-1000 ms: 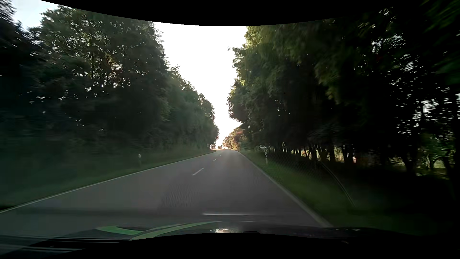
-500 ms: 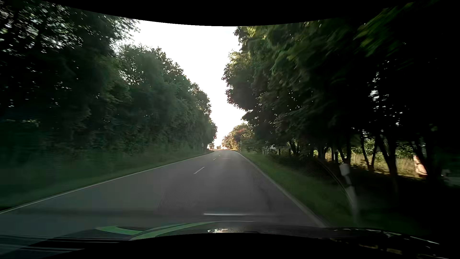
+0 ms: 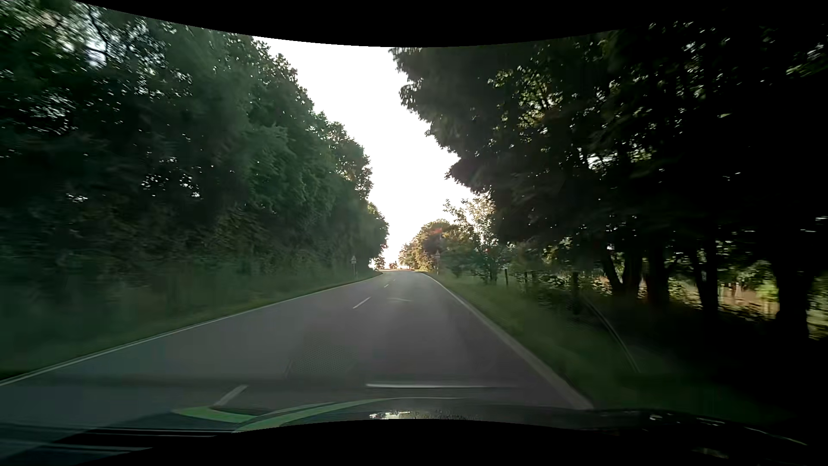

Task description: Follow the waypoints while adhering to traffic rules and regulations

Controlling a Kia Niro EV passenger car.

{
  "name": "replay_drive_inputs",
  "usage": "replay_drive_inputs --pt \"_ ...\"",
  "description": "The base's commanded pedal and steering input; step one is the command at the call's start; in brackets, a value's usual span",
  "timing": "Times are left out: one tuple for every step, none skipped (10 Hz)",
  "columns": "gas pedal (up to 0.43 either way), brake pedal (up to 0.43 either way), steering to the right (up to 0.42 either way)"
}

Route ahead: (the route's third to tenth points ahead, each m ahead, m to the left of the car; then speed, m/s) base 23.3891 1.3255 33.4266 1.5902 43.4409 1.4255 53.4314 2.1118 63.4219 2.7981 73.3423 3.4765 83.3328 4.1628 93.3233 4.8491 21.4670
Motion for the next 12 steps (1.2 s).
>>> replay_drive_inputs --pt "0.000 0.000 -0.003" --pt "0.000 0.000 -0.003" --pt "0.000 0.000 -0.003" --pt "0.028 0.000 -0.004" --pt "0.059 0.000 -0.004" --pt "0.079 0.000 -0.004" --pt "0.079 0.000 -0.004" --pt "0.079 0.000 -0.004" --pt "0.079 0.000 -0.004" --pt "0.079 0.000 -0.003" --pt "0.079 0.000 -0.004" --pt "0.079 0.000 -0.004"
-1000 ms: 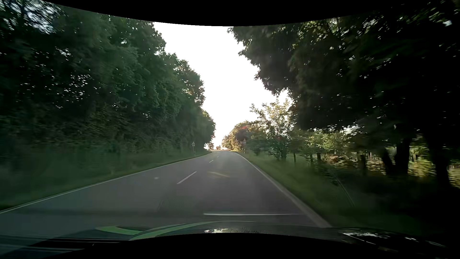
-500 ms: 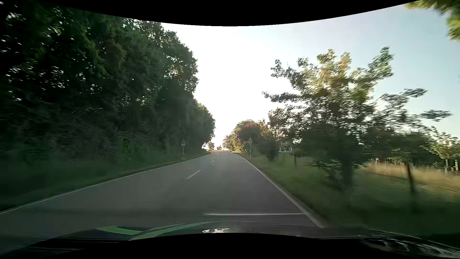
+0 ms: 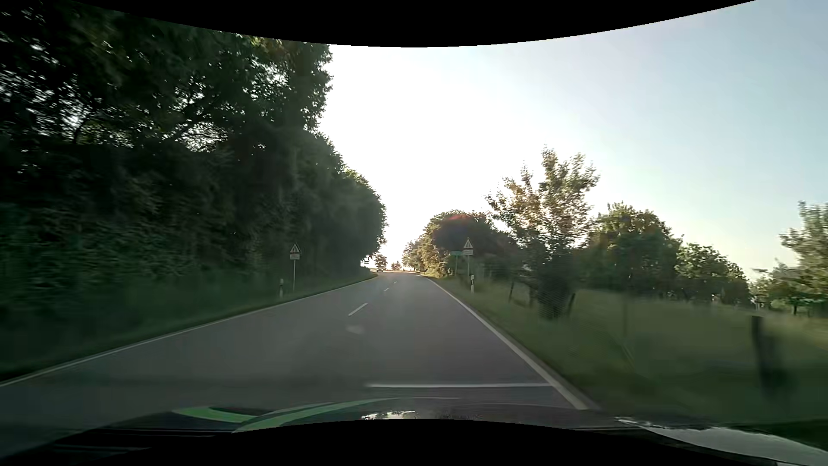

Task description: Follow the waypoints while adhering to traffic rules and regulations

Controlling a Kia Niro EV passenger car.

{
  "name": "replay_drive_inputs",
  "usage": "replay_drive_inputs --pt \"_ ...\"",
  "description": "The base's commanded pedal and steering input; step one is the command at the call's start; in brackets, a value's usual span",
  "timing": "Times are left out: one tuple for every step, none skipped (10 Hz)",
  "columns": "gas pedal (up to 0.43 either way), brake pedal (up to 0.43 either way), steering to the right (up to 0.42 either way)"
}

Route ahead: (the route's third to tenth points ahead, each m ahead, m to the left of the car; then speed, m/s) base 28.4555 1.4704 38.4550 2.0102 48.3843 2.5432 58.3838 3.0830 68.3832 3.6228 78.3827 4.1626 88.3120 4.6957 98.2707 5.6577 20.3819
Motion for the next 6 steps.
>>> replay_drive_inputs --pt "0.079 0.000 -0.004" --pt "0.079 0.000 -0.003" --pt "0.079 0.000 -0.003" --pt "0.079 0.000 -0.003" --pt "0.028 0.000 -0.003" --pt "0.000 0.000 -0.003"
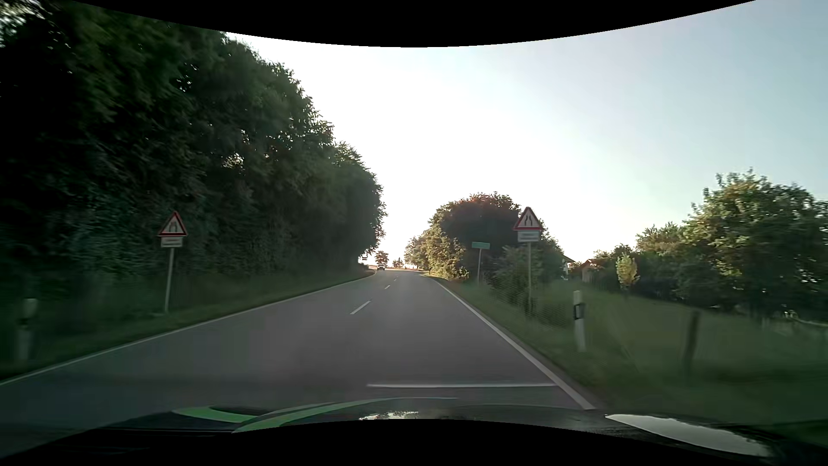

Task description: Follow the waypoints while adhering to traffic rules and regulations

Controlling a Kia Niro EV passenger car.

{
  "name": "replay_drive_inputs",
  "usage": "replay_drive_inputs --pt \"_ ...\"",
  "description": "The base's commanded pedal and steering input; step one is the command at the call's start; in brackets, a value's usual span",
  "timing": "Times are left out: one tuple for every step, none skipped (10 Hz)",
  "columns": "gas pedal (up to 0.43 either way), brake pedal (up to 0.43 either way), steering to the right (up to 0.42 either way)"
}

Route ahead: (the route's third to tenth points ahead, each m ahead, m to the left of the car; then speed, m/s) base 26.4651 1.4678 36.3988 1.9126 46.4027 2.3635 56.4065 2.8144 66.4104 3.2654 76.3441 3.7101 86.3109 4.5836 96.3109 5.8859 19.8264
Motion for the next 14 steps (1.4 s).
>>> replay_drive_inputs --pt "0.000 0.000 -0.003" --pt "0.000 0.000 -0.003" --pt "0.000 0.000 -0.003" --pt "0.000 0.000 -0.003" --pt "0.000 0.000 -0.003" --pt "0.000 0.000 -0.003" --pt "0.000 0.000 -0.002" --pt "0.000 0.000 -0.001" --pt "0.000 0.000 -0.001" --pt "0.000 0.000 0.000" --pt "0.000 0.000 0.000" --pt "0.000 0.000 -0.001" --pt "0.000 0.000 -0.003" --pt "0.008 0.000 -0.003"
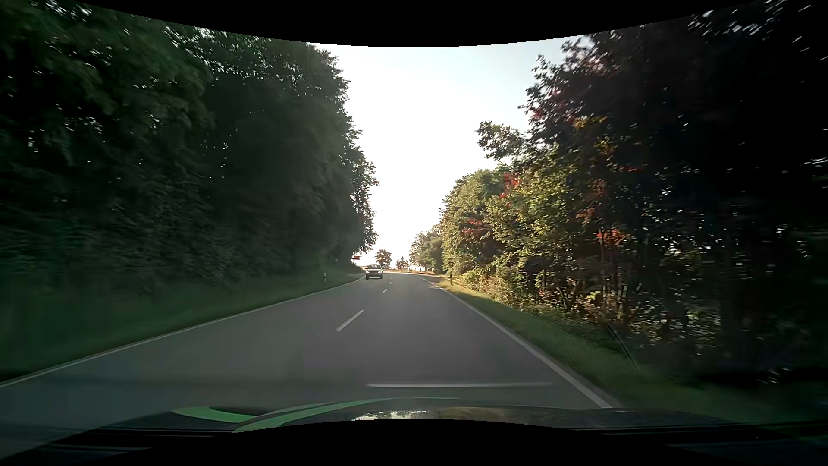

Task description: Follow the waypoints while adhering to traffic rules and regulations

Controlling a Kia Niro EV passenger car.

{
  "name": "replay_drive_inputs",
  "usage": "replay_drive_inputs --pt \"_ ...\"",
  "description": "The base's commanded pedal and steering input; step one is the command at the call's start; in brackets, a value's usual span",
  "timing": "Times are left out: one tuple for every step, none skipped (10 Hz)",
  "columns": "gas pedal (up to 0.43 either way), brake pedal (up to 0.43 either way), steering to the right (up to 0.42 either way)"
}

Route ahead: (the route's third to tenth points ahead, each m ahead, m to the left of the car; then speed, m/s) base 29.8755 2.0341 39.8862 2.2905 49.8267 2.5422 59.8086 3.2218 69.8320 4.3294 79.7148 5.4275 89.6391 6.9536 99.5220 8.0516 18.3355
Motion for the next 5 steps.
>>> replay_drive_inputs --pt "0.020 0.000 -0.003" --pt "0.028 0.000 -0.003" --pt "0.028 0.000 -0.004" --pt "0.039 0.000 -0.004" --pt "0.047 0.000 -0.004"
